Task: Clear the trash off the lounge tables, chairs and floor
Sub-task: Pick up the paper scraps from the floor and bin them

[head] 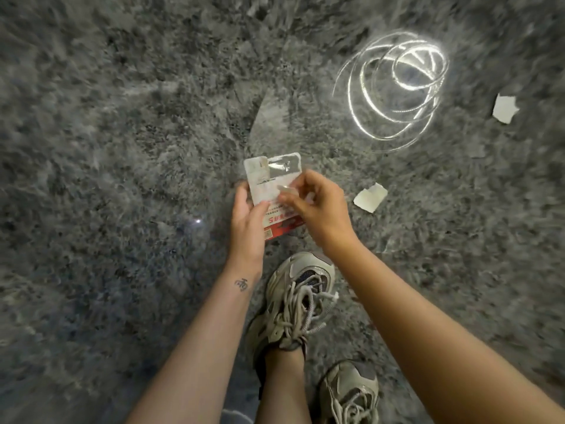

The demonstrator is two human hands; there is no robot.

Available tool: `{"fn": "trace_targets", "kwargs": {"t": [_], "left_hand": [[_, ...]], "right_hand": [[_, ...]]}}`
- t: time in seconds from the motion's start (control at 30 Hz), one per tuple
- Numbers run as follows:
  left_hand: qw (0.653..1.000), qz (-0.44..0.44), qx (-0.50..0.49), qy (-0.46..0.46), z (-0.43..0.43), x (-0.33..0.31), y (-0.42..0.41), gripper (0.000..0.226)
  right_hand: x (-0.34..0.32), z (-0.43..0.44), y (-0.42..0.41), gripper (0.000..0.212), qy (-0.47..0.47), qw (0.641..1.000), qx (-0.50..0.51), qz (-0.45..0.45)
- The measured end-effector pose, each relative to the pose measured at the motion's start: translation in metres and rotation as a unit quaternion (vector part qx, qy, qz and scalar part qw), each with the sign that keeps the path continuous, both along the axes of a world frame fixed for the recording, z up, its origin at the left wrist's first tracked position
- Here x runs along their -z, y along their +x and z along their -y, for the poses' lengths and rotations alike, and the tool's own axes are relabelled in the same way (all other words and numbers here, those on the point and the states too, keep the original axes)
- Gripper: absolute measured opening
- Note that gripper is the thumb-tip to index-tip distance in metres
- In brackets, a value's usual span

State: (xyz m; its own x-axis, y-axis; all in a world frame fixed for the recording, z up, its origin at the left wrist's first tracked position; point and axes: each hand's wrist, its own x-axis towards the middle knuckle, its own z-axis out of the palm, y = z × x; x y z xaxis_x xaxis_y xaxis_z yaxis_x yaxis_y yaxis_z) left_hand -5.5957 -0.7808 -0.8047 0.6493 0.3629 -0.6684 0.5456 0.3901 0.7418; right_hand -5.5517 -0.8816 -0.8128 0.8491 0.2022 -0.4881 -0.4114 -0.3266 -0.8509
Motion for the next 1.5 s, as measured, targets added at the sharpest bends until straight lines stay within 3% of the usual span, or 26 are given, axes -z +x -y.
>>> {"fn": "trace_targets", "kwargs": {"t": [0.1,0.2,0.33,0.43,0.5,0.67,0.8,0.87,0.93,1.0,1.07,1.17,1.27,1.37,1.5], "left_hand": [[0.998,-0.001,0.036,-0.046,0.02,-0.019,0.013,0.018],[0.995,-0.026,0.101,0.01,0.037,-0.031,0.021,0.025],[0.991,-0.055,0.087,0.087,0.047,-0.037,0.028,0.026],[0.986,-0.068,0.07,0.139,0.046,-0.033,0.034,0.024],[0.984,-0.068,0.076,0.147,0.046,-0.028,0.037,0.023],[0.984,-0.049,0.103,0.136,0.046,-0.01,0.042,0.026],[0.983,-0.055,0.115,0.136,0.049,0.001,0.04,0.023],[0.982,-0.063,0.116,0.136,0.051,0.002,0.04,0.027],[0.982,-0.072,0.114,0.13,0.052,-0.003,0.04,0.029],[0.982,-0.087,0.121,0.116,0.055,-0.017,0.041,0.027],[0.98,-0.095,0.147,0.093,0.06,-0.039,0.044,0.027],[0.971,-0.091,0.217,0.048,0.073,-0.079,0.055,0.031],[0.96,-0.089,0.267,0.018,0.088,-0.118,0.072,0.036],[0.952,-0.082,0.294,0.0,0.101,-0.149,0.092,0.03],[0.932,-0.035,0.356,0.057,0.122,-0.168,0.12,0.035]], "right_hand": [[-0.016,0.018,0.003,0.03,-0.04,0.999,0.014,0.013],[-0.028,0.035,0.005,0.036,-0.063,0.998,0.002,0.018],[-0.03,0.068,0.008,0.042,-0.038,0.999,0.014,0.003],[-0.003,0.099,0.011,0.036,-0.231,0.969,0.083,0.013],[0.02,0.113,0.011,0.041,-0.34,0.937,0.077,-0.036],[0.06,0.121,0.014,0.047,-0.396,0.917,0.024,-0.05],[0.076,0.119,0.011,0.038,-0.432,0.901,-0.01,-0.034],[0.075,0.119,0.011,0.023,-0.403,0.914,0.019,-0.038],[0.059,0.121,0.012,0.013,-0.285,0.95,0.118,-0.058],[0.026,0.124,0.016,0.019,-0.134,0.966,0.214,-0.051],[-0.017,0.128,0.017,0.032,-0.044,0.976,0.214,-0.02],[-0.078,0.132,0.022,0.035,-0.085,0.994,0.072,0.021],[-0.12,0.141,0.035,0.027,-0.147,0.988,-0.017,0.042],[-0.151,0.15,0.052,0.026,-0.168,0.985,-0.039,0.03],[-0.167,0.164,0.071,0.029,-0.163,0.985,-0.005,0.05]]}}
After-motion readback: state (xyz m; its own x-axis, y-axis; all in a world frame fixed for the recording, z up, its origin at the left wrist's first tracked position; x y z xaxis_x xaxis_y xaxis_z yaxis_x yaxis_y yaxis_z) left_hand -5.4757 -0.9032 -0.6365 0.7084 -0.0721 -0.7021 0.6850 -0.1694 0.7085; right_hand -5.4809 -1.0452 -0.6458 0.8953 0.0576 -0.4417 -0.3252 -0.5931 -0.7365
